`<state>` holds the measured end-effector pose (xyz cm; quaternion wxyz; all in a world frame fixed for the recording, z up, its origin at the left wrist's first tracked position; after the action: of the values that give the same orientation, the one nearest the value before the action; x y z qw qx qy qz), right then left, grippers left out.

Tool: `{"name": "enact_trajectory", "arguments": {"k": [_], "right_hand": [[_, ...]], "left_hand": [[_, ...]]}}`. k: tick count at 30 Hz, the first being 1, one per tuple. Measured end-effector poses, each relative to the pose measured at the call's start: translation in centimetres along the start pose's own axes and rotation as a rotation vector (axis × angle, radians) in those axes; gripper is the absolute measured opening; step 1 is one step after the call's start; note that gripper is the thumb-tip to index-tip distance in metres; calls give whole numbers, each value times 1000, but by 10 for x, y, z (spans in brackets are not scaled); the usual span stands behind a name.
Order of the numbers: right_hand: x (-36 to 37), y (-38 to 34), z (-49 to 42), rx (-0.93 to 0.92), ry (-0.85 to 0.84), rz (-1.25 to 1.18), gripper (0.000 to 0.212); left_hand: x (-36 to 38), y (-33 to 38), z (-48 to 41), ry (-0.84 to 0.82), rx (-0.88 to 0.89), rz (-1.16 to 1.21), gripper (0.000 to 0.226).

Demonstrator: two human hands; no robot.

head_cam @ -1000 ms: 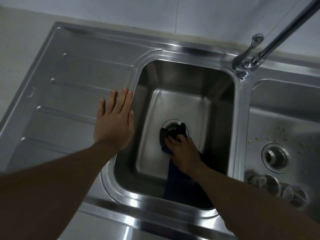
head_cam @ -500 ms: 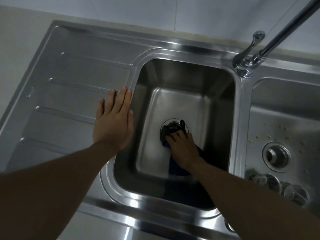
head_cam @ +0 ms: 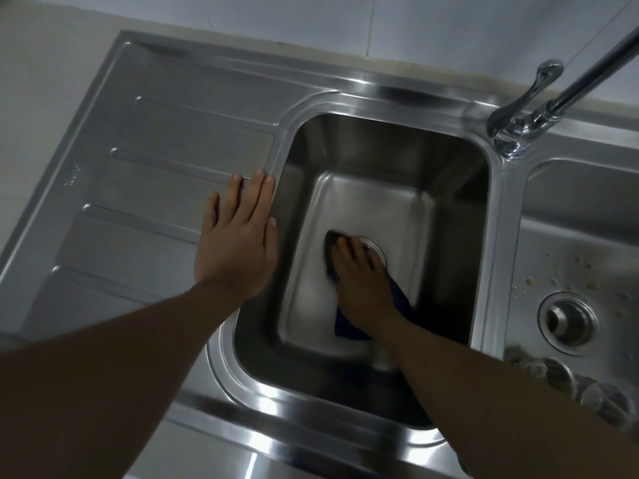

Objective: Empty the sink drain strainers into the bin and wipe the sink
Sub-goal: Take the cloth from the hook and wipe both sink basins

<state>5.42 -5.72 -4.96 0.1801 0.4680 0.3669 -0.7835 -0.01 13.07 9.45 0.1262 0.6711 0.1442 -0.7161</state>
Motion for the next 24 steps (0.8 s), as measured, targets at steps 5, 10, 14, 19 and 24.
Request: {"name": "enact_trajectory", "arguments": {"k": [5, 10, 14, 19, 24], "right_hand": [[-6, -2, 6, -178, 86, -201, 75], [-37, 21, -21, 345, 416, -548, 61], [-28, -36, -26, -139, 336, -383, 58], [-14, -9, -33, 33, 238, -200, 62], [-39, 14, -57, 391, 473, -386, 60]], "left_hand": [[0, 0, 1, 0, -3, -3, 60], [1, 0, 0, 2, 7, -12, 60], [4, -2, 0, 3, 3, -24, 60], [6, -3, -1, 13, 7, -25, 61], [5, -2, 0, 7, 3, -17, 61]]}}
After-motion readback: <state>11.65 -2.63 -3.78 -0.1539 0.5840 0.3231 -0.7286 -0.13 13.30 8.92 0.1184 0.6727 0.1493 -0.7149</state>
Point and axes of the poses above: each hand's wrist, its own z-axis away from the middle knuckle, its own x-axis out of the palm, y = z × x, the point moved 5 cm from there along -z, towards the middle knuckle, and after that the axes turned 7 degrees about -z, right-handed, at the moved point
